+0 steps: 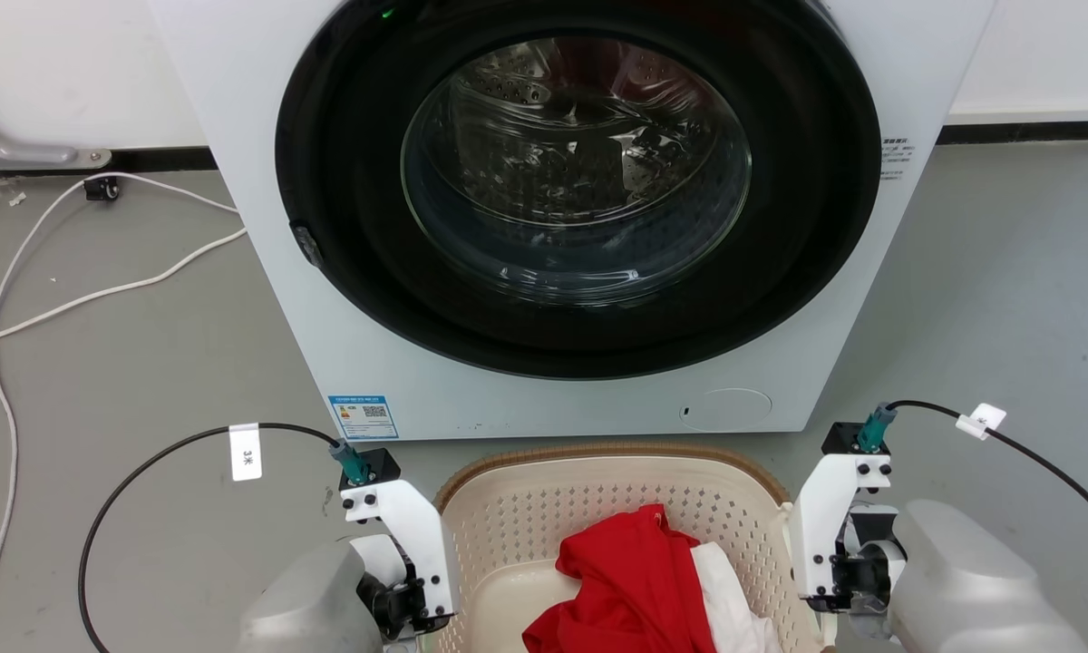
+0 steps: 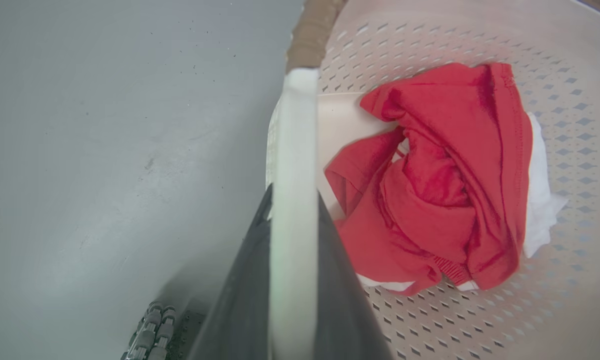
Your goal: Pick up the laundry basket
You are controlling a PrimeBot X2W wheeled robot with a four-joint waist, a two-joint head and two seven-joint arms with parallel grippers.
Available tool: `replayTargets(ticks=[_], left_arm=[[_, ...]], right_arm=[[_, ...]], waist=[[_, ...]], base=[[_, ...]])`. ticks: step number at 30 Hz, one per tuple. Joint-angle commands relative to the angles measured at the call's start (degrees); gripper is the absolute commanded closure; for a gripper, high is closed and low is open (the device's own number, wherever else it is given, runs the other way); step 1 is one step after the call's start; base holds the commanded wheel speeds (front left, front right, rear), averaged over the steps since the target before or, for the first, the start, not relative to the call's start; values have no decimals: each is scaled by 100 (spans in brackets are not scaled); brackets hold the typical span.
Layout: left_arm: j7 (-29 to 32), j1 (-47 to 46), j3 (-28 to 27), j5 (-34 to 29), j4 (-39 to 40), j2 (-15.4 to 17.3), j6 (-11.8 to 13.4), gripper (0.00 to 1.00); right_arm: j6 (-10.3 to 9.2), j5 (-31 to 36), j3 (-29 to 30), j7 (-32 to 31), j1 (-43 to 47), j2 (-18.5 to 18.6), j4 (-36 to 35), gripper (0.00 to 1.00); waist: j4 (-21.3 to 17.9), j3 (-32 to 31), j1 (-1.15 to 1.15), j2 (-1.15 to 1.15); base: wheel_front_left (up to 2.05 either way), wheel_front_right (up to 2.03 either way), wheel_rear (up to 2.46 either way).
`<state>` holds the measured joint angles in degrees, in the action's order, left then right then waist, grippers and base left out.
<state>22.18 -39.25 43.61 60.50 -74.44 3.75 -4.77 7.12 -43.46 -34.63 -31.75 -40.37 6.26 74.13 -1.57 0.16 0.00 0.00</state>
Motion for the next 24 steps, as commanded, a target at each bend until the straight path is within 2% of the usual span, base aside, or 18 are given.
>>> replayTargets(ticks=[1,24], left_arm=[[-51,26,3,52,97,-162,-60,100],[-179,32,82,161,97,-160,-83,100]], right_arm=[[67,-9,7,8,97,-151,-51,100],[67,41,26,26,61,-155,-50,100]], waist=[[2,-4,0,0],[-13,-2,0,0]], base=[[0,0,0],[0,0,0]])
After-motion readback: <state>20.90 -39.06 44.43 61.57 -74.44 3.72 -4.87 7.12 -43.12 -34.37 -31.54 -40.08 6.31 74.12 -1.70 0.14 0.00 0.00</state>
